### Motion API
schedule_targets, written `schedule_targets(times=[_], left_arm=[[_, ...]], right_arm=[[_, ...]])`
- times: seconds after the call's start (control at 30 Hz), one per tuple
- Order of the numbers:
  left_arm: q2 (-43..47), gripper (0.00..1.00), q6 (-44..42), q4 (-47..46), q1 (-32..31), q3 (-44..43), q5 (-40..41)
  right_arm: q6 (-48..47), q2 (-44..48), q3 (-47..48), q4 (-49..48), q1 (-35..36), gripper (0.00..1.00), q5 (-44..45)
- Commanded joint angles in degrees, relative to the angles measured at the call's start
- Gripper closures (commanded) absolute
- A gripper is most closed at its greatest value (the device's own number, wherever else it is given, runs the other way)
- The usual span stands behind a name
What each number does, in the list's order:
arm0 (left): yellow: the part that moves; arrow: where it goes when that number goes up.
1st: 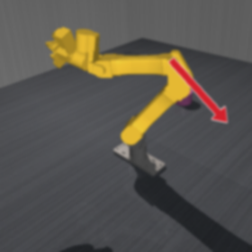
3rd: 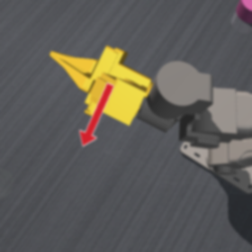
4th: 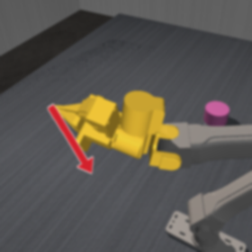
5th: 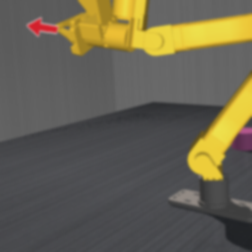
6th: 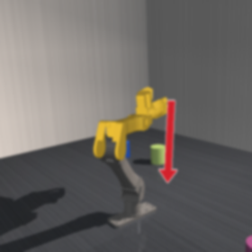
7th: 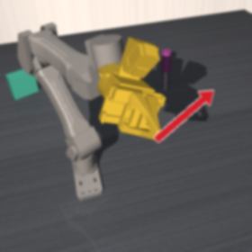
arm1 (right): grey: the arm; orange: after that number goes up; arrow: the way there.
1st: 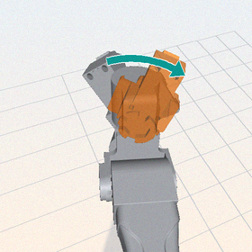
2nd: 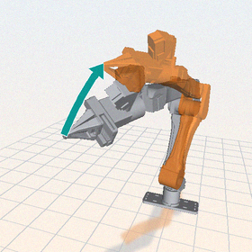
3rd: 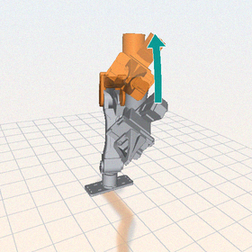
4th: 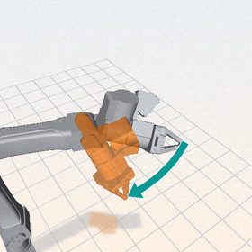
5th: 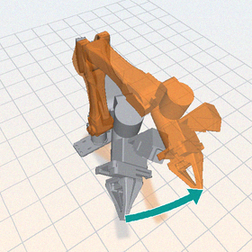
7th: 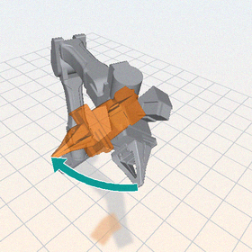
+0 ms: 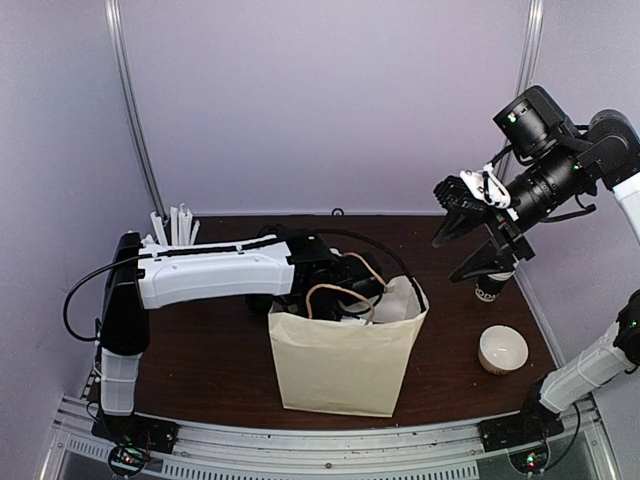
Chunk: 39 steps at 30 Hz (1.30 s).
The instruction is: Pack the takeout coffee
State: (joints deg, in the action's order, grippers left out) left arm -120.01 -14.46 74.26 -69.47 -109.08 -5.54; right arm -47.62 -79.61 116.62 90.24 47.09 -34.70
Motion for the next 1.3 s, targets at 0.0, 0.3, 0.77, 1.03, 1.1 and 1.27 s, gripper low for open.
schedule_targets(times=[0.0, 0.3, 0.77, 1.03, 1.1, 1.27], left_arm=[[0.83, 0.51, 0.77, 1.44, -0.14, -1.07, -1.52], [6.55, 0.36, 2.17, 2.71, -0.09, -6.38, -1.22], [9.91, 0.31, 0.13, 2.24, 0.89, -9.53, -5.34], [6.22, 0.37, 0.05, 2.44, 3.56, -9.53, -13.89], [5.05, 0.38, -0.18, 2.46, 4.04, -9.49, -15.07], [2.74, 0.39, -1.09, 2.38, 4.51, -9.62, -16.43]], right_arm=[[0.69, 0.27, -0.51, -1.03, -0.29, 0.42, -0.20], [0.94, -0.14, -1.70, -1.49, -0.31, 0.42, 0.24], [2.07, -1.79, -5.62, -4.06, -1.04, 0.42, -0.69], [2.93, -0.46, -6.19, -4.55, -1.03, 0.42, -1.50], [4.49, 0.21, -8.13, -6.94, -1.04, 0.43, -0.59], [9.14, 0.65, -13.64, -13.74, -2.36, 0.47, -0.19]])
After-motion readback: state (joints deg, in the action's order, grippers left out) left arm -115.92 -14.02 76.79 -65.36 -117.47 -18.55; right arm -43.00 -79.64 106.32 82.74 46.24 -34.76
